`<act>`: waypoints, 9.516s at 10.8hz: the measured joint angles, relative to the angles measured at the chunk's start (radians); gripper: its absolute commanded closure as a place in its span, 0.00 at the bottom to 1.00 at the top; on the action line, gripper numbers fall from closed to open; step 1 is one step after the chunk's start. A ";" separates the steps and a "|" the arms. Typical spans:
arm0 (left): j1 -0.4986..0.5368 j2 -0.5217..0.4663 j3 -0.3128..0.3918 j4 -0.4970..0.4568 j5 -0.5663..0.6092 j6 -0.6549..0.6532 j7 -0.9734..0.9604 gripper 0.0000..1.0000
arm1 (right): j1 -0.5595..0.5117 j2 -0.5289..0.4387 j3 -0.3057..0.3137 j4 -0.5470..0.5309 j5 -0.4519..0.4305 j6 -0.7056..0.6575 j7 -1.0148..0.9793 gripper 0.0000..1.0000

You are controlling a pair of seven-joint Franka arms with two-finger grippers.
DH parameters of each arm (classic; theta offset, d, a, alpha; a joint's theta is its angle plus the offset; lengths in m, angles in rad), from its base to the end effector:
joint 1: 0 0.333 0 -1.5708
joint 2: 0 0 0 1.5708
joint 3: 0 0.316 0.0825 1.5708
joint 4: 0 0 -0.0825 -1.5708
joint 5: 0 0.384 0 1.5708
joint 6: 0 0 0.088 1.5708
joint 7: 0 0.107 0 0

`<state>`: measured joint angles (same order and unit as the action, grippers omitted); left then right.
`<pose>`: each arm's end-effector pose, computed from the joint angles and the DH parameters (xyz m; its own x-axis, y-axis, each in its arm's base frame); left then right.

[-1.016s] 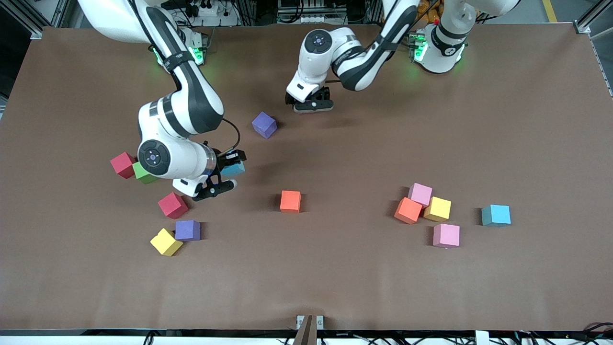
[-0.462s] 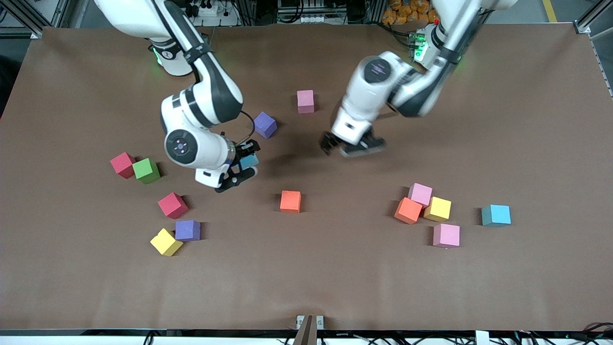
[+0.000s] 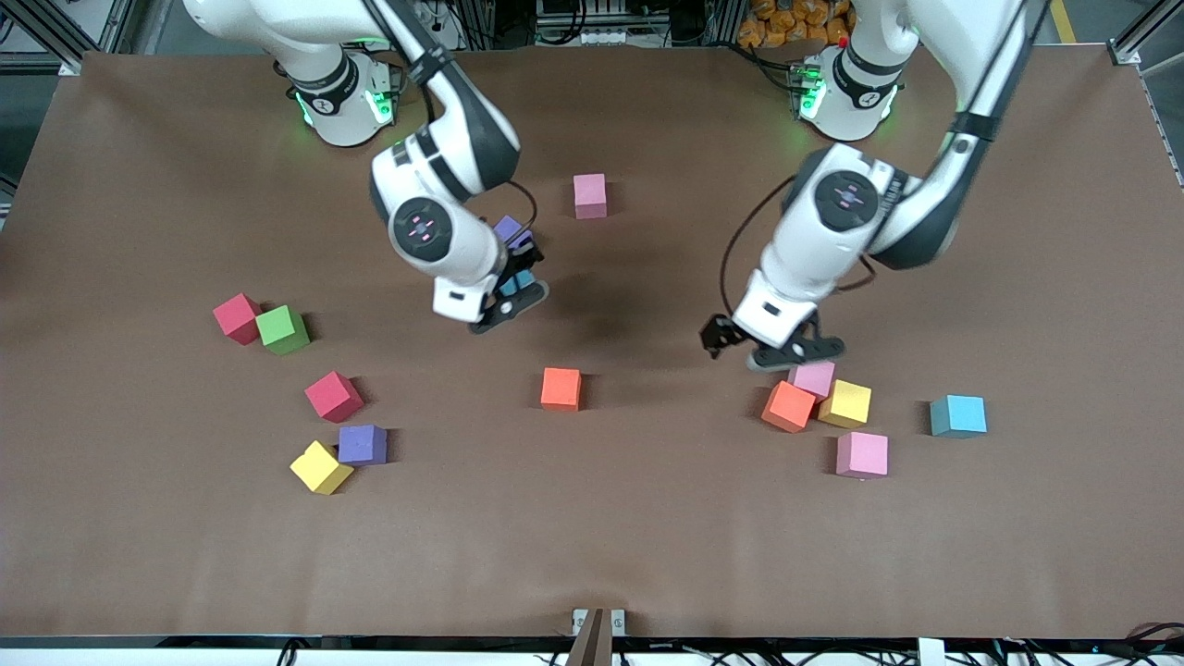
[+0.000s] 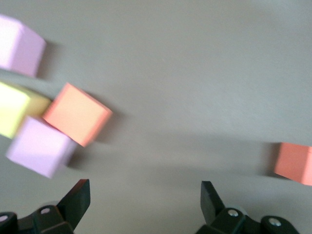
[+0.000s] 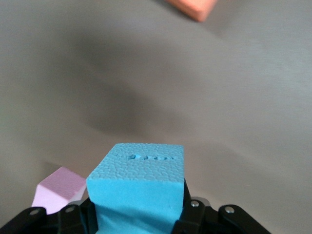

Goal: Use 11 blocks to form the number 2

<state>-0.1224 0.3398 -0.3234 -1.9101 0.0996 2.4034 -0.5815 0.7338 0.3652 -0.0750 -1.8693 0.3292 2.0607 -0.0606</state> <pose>0.5802 -0.2629 0.3445 0.9864 0.1009 0.1295 0.0857 -0.9893 0.1180 0.4728 0.3907 0.3089 0.8329 0.5255 -0.1735 0.4816 -0.8428 -0.2404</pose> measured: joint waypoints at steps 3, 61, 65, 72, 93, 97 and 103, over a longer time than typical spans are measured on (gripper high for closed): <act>0.127 0.089 0.004 0.037 0.016 -0.003 0.348 0.00 | 0.115 -0.041 0.000 -0.038 -0.081 0.032 -0.038 0.70; 0.272 0.319 -0.012 0.139 0.200 -0.030 0.591 0.00 | 0.725 0.000 -0.248 -0.449 -0.108 0.535 -0.511 0.00; 0.274 0.316 -0.013 0.141 0.200 -0.034 0.591 0.07 | 0.726 -0.006 -0.249 -0.440 -0.108 0.534 -0.503 0.00; 0.278 0.300 -0.018 0.156 0.178 -0.094 0.589 0.17 | 0.726 -0.057 -0.252 -0.439 -0.108 0.476 -0.500 0.00; 0.276 -0.034 -0.267 0.132 0.050 -0.496 0.592 0.69 | 0.595 -0.149 -0.462 -0.328 -0.109 0.229 -0.504 0.00; 0.274 -0.187 -0.427 -0.038 0.041 -0.493 0.594 0.67 | 0.587 -0.147 -0.477 -0.432 -0.108 0.332 -0.500 0.00; 0.266 -0.229 -0.669 -0.275 0.041 -0.329 0.596 0.68 | 0.591 -0.132 -0.468 -0.489 -0.037 0.409 -0.497 0.00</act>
<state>0.1441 0.1111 -0.9923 -2.1850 0.1407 2.0746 0.0146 1.3247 0.2327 -0.5429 -2.3582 0.2921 2.4694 -0.5572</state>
